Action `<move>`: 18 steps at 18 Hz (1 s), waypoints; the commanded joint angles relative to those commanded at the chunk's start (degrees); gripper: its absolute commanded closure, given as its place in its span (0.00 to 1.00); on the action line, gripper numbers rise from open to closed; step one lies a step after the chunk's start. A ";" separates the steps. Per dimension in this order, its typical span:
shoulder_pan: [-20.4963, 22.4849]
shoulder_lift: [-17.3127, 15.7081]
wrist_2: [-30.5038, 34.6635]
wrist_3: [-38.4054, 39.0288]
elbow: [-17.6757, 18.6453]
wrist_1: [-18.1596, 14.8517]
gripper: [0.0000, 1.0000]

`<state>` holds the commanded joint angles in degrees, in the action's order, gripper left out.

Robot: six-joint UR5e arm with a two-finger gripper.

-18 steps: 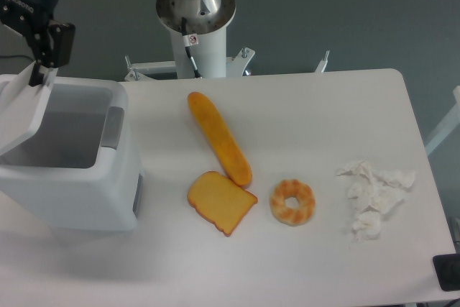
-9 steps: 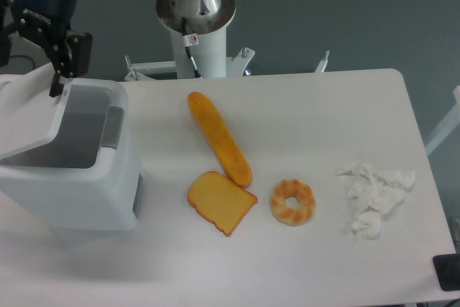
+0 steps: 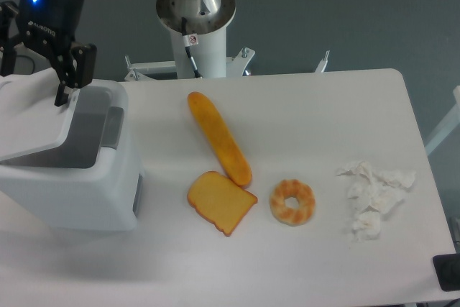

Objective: Close the trash can
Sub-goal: 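Push the lid down with the gripper until it shuts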

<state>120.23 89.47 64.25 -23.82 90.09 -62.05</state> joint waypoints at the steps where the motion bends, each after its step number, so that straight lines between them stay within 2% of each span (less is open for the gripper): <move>1: 0.09 0.00 0.00 -0.09 0.00 0.00 0.00; 8: 0.44 0.88 0.17 -0.71 0.00 -0.26 0.00; 12: 0.97 1.49 0.18 -1.76 2.46 -0.18 0.00; 18: 1.32 1.41 0.00 -2.38 3.87 -0.35 0.00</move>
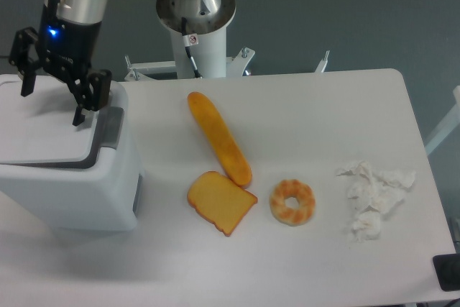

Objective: Close the trash can
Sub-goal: 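Push the lid down with the gripper until it shuts, then hold the gripper on the closed lid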

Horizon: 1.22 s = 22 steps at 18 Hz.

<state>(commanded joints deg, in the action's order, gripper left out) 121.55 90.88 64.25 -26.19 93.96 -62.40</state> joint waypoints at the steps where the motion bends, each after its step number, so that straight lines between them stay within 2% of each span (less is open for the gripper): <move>1: 0.00 0.00 0.09 -0.09 0.26 0.09 0.00; 22: 1.05 -0.53 0.00 -0.70 1.84 -0.26 0.00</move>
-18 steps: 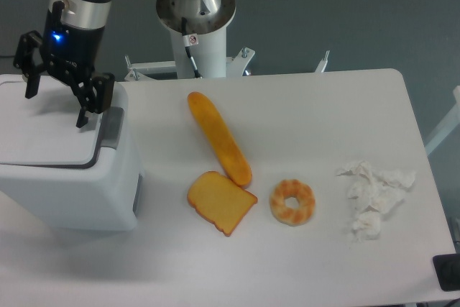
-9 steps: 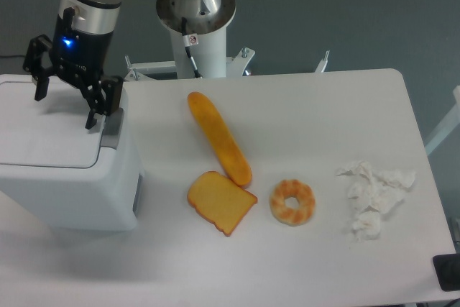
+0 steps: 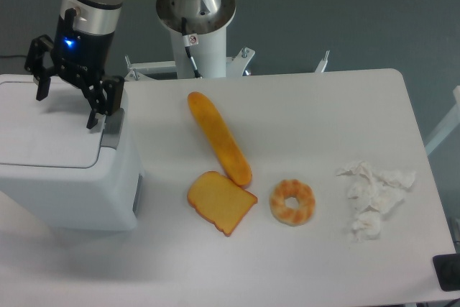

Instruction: Close the trash can

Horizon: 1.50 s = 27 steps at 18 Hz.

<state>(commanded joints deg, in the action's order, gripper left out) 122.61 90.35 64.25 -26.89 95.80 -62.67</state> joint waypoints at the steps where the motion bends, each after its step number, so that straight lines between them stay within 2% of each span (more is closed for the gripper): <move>1: 0.00 0.00 0.00 0.09 -0.09 0.00 0.00; 18: -0.09 -0.26 -0.09 0.09 0.27 -0.18 0.00; 24: 0.00 -2.72 -0.09 0.09 -0.61 -0.18 0.00; 27: 2.63 -3.43 0.18 -0.17 -1.05 -0.18 0.00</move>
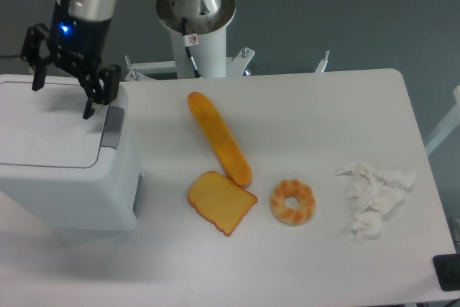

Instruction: Close the trash can

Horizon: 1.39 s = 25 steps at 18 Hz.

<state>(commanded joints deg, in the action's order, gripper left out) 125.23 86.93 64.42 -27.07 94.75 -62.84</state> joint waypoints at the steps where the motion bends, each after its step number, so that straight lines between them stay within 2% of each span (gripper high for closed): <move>1: 0.97 -0.18 0.09 -0.70 0.00 0.00 0.00; 9: 11.78 -0.53 3.07 -9.05 0.09 0.00 0.00; 14: 16.35 0.00 12.90 -9.41 0.00 0.18 0.00; 20: 24.26 1.22 16.08 -9.84 -0.18 0.09 0.00; 23: 25.32 2.46 22.56 -18.59 -0.27 0.00 0.00; 25: 26.99 2.55 24.43 -25.81 -0.09 -0.53 0.00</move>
<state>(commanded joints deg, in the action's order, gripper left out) 152.22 89.47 88.85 -52.88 94.66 -63.37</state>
